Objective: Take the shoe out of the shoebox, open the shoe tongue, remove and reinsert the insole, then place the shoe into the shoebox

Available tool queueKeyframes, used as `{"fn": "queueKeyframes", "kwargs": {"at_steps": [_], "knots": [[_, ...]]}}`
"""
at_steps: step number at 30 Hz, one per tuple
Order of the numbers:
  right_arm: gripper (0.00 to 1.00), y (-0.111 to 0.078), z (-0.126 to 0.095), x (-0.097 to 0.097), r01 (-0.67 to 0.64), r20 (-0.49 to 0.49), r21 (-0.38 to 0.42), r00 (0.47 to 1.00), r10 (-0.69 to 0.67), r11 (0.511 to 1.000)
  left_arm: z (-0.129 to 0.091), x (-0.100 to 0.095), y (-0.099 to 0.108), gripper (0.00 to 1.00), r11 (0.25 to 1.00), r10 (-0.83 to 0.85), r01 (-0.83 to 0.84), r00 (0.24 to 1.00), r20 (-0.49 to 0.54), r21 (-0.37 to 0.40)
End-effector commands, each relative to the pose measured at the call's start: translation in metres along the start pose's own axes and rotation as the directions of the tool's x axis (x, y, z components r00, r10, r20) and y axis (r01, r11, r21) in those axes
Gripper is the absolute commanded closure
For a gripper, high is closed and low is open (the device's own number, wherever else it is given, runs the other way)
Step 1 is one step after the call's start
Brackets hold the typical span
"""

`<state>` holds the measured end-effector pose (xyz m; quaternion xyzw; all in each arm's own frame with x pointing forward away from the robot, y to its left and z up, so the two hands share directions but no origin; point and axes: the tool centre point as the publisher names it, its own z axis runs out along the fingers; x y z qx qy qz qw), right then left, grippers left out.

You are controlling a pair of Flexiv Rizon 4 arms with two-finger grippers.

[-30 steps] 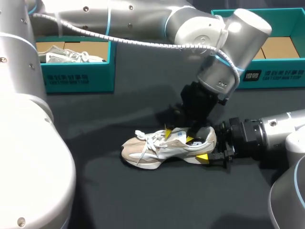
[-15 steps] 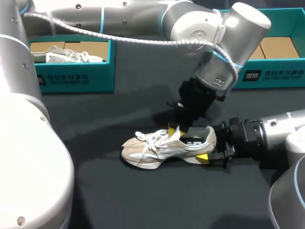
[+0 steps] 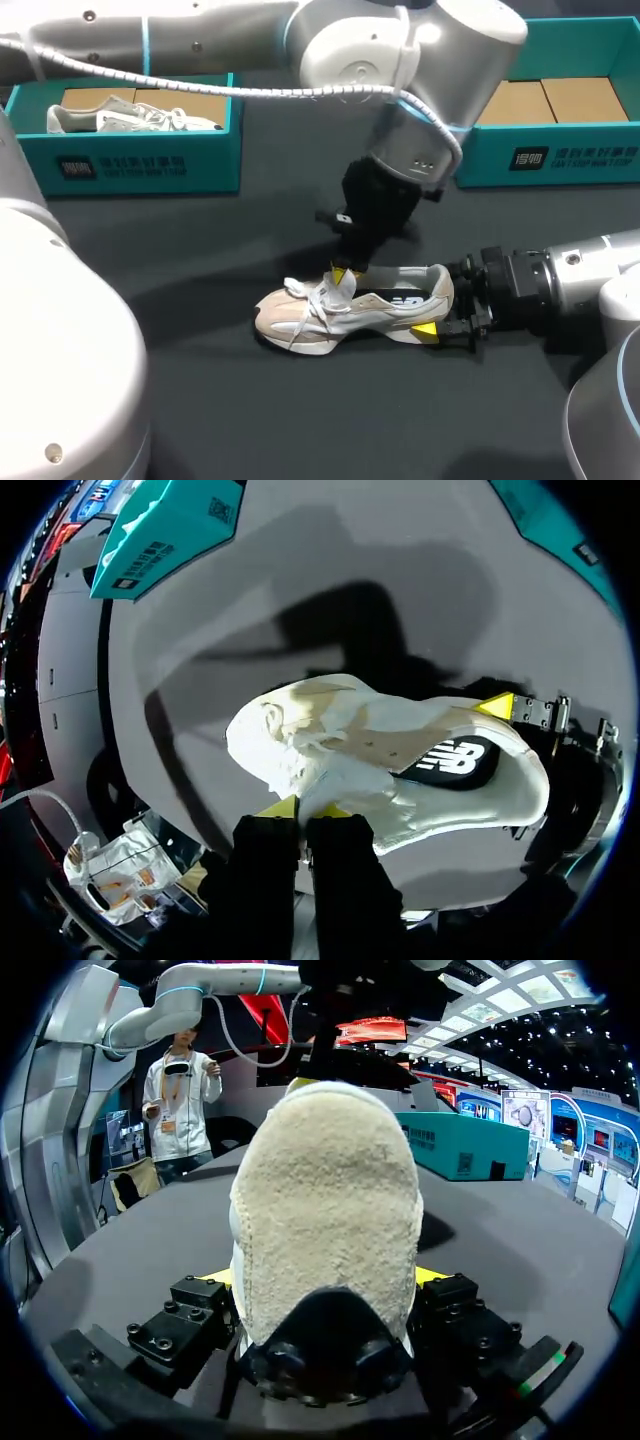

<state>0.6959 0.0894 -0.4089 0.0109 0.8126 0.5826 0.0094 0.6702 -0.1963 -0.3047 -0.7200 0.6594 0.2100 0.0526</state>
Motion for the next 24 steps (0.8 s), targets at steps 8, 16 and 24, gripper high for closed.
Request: {"fn": "queueKeyframes", "kwargs": {"at_steps": [8,16,24], "knots": [[1.00,0.000,-0.001,0.001,0.000,0.002,0.004,1.000,0.000,1.000,0.020,-0.050,0.014,1.00,0.989,-0.144,0.151,0.961,-0.236,0.010],[1.00,0.000,-0.001,0.001,0.000,0.002,0.004,1.000,0.000,1.000,0.048,-0.056,0.014,1.00,0.988,-0.151,0.156,0.965,-0.215,0.009],[1.00,0.000,-0.001,0.001,0.000,0.002,0.004,1.000,0.000,1.000,0.073,-0.064,0.012,0.64,0.989,-0.151,0.151,0.976,-0.156,-0.011]]}}
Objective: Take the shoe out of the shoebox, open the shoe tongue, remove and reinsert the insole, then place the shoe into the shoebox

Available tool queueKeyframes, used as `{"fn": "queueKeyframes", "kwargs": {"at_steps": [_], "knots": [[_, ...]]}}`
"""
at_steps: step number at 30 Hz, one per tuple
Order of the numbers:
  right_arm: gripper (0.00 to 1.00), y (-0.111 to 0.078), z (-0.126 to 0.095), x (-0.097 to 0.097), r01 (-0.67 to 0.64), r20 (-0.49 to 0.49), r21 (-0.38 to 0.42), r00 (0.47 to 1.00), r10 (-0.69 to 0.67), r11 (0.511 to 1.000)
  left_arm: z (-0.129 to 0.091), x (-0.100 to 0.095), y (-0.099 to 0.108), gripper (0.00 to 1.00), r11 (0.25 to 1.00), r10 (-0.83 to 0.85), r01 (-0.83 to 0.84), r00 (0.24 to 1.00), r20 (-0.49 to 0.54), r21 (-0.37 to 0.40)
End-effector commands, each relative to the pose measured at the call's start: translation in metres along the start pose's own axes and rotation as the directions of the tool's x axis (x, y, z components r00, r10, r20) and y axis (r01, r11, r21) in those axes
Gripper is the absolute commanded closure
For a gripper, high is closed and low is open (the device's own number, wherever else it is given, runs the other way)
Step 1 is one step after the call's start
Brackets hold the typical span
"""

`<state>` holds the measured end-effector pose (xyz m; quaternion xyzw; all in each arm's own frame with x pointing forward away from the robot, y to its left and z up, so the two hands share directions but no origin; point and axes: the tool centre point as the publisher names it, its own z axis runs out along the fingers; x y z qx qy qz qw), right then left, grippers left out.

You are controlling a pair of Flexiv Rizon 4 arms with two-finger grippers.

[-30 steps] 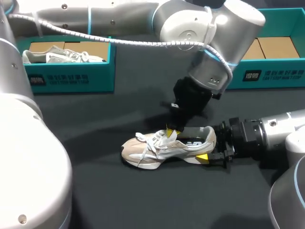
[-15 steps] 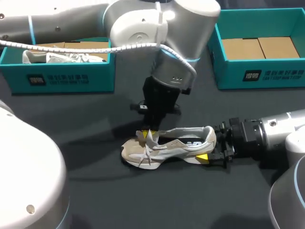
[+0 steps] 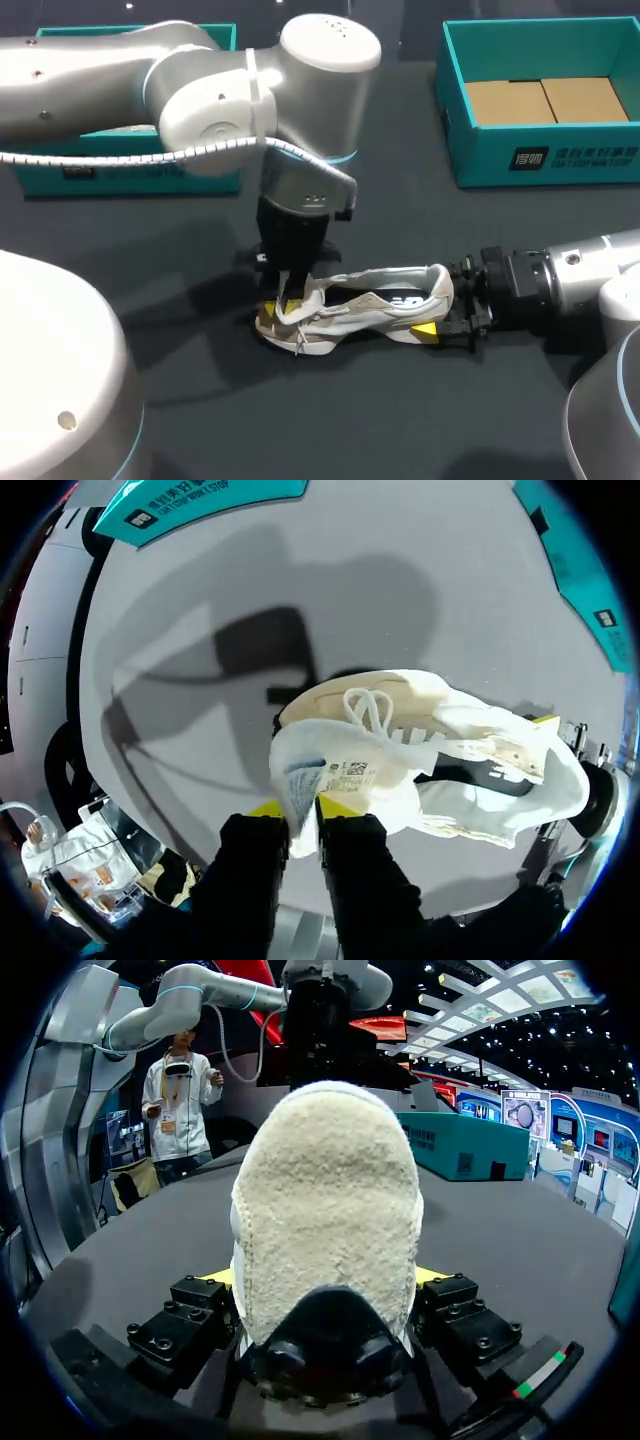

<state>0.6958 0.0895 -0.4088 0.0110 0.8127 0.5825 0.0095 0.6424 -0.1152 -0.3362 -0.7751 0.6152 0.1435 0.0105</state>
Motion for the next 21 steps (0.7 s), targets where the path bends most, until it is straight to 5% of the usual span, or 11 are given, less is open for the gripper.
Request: {"fn": "queueKeyframes", "kwargs": {"at_steps": [1,8,11,21], "knots": [[1.00,0.000,-0.001,0.001,0.000,0.002,0.003,1.000,0.000,1.000,0.010,-0.003,0.001,0.61,1.000,-0.023,0.023,1.000,0.018,0.000],[1.00,0.000,-0.001,0.001,0.000,0.002,0.003,1.000,0.000,1.000,0.014,-0.020,0.002,0.35,1.000,-0.028,0.027,0.998,0.057,0.014],[1.00,0.000,-0.001,0.001,0.000,0.002,0.003,1.000,0.000,1.000,0.007,-0.024,0.004,0.35,0.999,-0.025,0.024,0.998,0.051,0.027],[1.00,0.000,-0.001,0.001,0.000,0.002,0.003,1.000,0.000,1.000,-0.066,-0.009,0.013,0.31,0.974,0.193,-0.178,0.976,-0.099,0.143]]}}
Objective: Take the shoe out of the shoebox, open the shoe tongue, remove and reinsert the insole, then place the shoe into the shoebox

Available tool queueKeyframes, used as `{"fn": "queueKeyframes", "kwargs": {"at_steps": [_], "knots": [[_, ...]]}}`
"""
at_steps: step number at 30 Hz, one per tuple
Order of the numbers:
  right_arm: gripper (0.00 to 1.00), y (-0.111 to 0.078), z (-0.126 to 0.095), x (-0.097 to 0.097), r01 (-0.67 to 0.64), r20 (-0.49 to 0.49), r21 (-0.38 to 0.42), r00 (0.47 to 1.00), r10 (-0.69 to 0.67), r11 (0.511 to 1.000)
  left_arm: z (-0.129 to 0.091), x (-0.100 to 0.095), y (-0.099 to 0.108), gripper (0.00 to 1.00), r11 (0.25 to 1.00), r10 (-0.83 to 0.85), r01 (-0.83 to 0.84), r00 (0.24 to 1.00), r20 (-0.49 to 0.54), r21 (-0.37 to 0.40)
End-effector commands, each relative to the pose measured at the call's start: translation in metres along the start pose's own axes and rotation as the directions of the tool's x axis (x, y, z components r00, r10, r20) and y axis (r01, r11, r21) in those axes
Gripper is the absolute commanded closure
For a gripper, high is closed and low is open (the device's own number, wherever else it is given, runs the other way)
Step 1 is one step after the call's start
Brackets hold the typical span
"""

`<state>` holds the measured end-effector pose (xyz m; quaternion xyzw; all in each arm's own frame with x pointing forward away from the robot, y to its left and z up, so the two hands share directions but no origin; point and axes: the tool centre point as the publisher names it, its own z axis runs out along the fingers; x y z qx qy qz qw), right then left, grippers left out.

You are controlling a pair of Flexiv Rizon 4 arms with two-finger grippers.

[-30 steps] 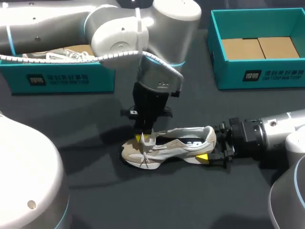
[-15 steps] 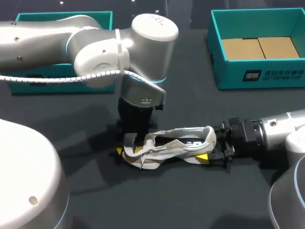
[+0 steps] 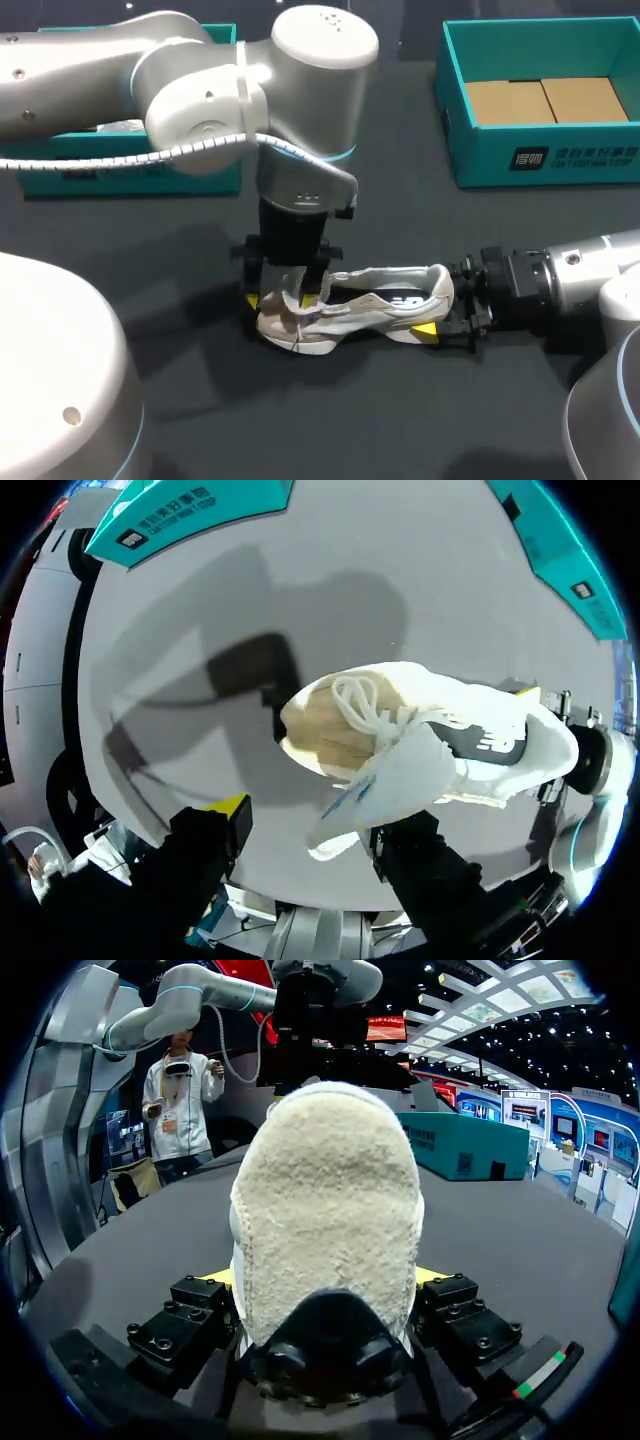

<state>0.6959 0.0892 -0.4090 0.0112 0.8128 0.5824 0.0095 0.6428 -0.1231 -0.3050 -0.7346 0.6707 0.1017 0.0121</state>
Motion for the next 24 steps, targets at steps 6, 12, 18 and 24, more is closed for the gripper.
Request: {"fn": "queueKeyframes", "kwargs": {"at_steps": [6,12,18,24], "knots": [[1.00,0.000,-0.001,0.001,0.000,0.001,0.003,1.000,0.000,1.000,-0.073,0.024,0.005,0.29,0.964,0.220,-0.202,0.972,-0.087,0.175],[1.00,0.000,-0.001,0.001,0.000,0.001,0.003,1.000,0.000,1.000,-0.093,0.056,0.003,0.35,0.904,0.402,-0.373,0.909,-0.115,0.208],[1.00,0.000,-0.001,0.001,0.000,0.001,0.003,1.000,0.000,1.000,-0.118,0.059,0.000,1.00,0.429,0.884,-0.899,0.399,-0.244,0.085],[1.00,0.000,-0.001,0.001,0.000,0.001,0.003,1.000,0.000,1.000,-0.122,0.057,-0.007,1.00,0.338,0.906,-0.938,0.302,-0.296,0.079]]}}
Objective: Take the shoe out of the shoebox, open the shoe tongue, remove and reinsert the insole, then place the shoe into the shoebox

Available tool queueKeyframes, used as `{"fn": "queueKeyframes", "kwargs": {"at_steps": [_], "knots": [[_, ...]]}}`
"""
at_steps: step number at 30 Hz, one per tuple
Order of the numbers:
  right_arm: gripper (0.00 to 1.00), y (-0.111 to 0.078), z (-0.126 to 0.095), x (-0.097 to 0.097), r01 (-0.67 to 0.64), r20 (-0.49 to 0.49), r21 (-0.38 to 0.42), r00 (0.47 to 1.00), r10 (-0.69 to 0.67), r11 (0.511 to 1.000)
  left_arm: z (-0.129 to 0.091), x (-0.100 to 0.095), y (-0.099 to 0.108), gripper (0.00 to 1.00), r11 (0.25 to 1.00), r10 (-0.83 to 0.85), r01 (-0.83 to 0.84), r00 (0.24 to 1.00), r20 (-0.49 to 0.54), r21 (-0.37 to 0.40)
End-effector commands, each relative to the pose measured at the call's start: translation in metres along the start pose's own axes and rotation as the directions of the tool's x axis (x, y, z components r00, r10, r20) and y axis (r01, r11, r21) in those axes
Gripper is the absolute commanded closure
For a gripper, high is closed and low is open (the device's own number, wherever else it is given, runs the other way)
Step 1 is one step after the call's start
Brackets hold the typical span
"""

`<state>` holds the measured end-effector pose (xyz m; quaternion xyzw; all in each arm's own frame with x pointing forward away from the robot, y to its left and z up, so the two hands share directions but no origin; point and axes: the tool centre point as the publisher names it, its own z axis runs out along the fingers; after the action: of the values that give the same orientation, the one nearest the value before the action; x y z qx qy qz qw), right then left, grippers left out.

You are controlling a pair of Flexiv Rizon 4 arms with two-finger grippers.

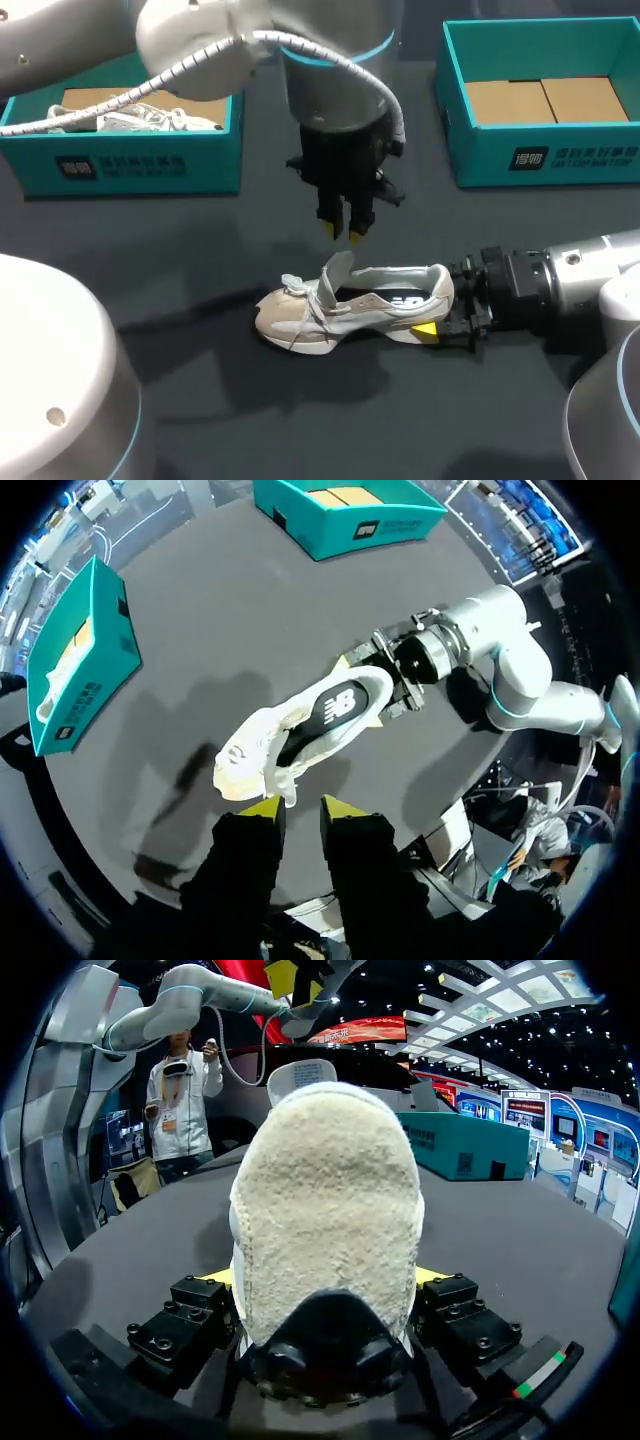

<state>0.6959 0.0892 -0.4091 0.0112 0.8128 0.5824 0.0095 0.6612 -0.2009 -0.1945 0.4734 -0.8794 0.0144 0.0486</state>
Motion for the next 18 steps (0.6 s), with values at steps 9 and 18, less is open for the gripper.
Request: {"fn": "queueKeyframes", "kwargs": {"at_steps": [9,18], "knots": [[1.00,0.000,-0.001,0.001,0.000,0.001,0.003,1.000,0.000,1.000,0.008,0.000,-0.010,1.00,0.789,0.569,-0.599,0.796,-0.207,-0.138],[1.00,0.000,-0.001,0.001,0.000,0.001,0.003,1.000,0.000,1.000,0.027,0.013,-0.021,1.00,0.630,0.772,-0.776,0.629,-0.097,-0.014]]}}
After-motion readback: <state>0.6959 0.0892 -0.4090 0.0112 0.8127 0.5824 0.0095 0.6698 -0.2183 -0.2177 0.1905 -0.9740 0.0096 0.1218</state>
